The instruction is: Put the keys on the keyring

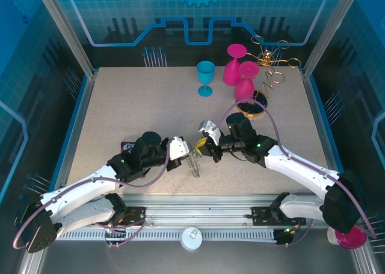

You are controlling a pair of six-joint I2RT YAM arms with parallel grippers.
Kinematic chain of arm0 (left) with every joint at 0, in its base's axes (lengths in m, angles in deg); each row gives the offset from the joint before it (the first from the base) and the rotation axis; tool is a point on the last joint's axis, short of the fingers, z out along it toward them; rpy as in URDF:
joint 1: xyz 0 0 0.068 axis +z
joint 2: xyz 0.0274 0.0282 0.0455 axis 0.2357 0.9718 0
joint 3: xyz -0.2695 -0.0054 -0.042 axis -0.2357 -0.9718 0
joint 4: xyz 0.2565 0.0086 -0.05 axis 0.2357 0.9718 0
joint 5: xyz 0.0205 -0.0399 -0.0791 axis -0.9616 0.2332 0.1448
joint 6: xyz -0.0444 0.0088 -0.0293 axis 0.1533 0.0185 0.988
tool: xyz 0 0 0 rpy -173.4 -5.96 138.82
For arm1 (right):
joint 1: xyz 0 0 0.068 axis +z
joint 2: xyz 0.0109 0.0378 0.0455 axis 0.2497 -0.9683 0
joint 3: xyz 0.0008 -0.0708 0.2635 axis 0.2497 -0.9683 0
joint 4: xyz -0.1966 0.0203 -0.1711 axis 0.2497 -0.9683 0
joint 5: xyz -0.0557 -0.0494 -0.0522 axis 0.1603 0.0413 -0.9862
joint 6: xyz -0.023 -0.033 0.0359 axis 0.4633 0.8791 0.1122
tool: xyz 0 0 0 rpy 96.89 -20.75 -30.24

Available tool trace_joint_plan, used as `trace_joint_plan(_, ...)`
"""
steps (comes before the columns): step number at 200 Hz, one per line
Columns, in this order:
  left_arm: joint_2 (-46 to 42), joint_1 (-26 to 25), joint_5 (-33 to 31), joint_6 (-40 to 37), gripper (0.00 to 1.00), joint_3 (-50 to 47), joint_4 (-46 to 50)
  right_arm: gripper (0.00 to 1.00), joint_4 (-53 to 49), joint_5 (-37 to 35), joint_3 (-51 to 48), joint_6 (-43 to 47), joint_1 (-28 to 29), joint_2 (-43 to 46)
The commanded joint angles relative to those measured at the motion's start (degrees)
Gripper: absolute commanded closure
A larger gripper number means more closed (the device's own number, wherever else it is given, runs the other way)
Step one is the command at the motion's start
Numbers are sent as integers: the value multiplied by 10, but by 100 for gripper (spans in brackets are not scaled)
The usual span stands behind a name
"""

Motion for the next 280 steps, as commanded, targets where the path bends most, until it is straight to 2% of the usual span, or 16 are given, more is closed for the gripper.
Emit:
trace_joint_plan(1,-24,-5,27,-16,100,1,-40,100,-3,-34,23,-18,3,-15)
trace_joint_plan(41,-36,-6,7,-8,100,-20,-97,100,-10,-37,26,-35,1,-25)
trace_joint_plan(50,-40,-5,2,-6,100,-26,-109,93,-14,-39,25,-36,0,-23)
trace_joint_plan(107,-47,-5,-4,11,100,-48,-161,67,-22,-22,26,-40,-7,-18)
trace_joint_plan(146,-43,-5,13,44,100,-61,-189,58,9,-8,1,-41,-46,32)
trace_joint_plan(186,-25,7,77,69,100,-91,-245,57,86,-40,-76,70,-71,113)
trace_joint_plan(231,-2,34,146,78,100,-117,-346,59,115,95,-114,126,-60,122)
trace_joint_plan(280,13,36,180,81,100,-118,-373,64,159,65,-143,135,-32,118)
